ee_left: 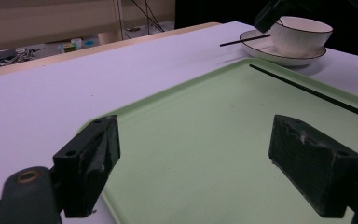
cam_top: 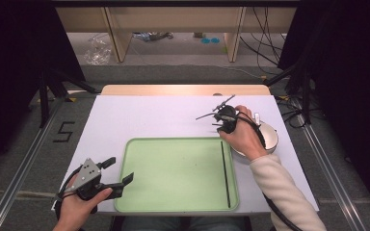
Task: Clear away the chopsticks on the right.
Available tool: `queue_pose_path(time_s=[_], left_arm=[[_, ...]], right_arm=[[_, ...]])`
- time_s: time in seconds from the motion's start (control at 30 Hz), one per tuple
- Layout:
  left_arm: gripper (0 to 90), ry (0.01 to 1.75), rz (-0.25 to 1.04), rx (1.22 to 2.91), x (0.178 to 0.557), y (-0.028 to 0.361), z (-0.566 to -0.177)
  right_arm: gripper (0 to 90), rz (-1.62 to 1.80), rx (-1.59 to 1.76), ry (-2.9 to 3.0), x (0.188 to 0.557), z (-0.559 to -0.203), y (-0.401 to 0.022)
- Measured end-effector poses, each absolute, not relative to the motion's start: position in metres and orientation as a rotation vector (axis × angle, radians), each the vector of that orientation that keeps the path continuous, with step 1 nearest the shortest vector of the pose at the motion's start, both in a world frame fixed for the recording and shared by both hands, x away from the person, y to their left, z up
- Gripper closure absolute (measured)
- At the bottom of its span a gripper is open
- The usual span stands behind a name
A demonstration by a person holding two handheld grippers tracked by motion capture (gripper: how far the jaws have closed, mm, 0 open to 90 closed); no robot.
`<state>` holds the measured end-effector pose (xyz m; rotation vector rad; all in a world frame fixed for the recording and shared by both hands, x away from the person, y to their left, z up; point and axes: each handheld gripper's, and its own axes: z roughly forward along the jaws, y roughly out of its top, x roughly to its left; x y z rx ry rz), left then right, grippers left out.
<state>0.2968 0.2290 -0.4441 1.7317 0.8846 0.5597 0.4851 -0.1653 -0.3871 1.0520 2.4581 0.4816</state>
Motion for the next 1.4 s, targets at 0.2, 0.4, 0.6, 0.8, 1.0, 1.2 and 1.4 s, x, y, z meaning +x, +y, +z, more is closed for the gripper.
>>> queue_pose_path(time_s=[0.2,0.4,0.6,0.8,1.0,1.2,1.4], left_arm=[[16.3,0.892,0.551,1.727,0.297,0.228,-0.444],[16.3,0.887,0.555,1.730,0.297,0.229,-0.444],[16.3,0.883,0.555,1.731,0.297,0.228,-0.444],[16.3,0.881,0.555,1.733,0.297,0.228,-0.445],[16.2,0.880,0.554,1.734,0.297,0.228,-0.445],[16.3,0.872,0.549,1.731,0.298,0.228,-0.445],[16.3,0.873,0.549,1.734,0.298,0.229,-0.445]], right_arm=[[63.4,0.256,0.506,2.514,0.511,-0.390,-0.168],[60.7,0.134,0.357,2.646,0.527,-0.411,-0.160],[60.8,0.070,0.315,2.666,0.537,-0.422,-0.155],[64.4,0.033,0.274,2.688,0.546,-0.421,-0.155],[66.3,-0.016,0.284,2.726,0.553,-0.430,-0.158],[67.5,-0.010,0.297,2.742,0.558,-0.436,-0.159],[71.4,-0.018,0.326,2.746,0.560,-0.439,-0.161]])
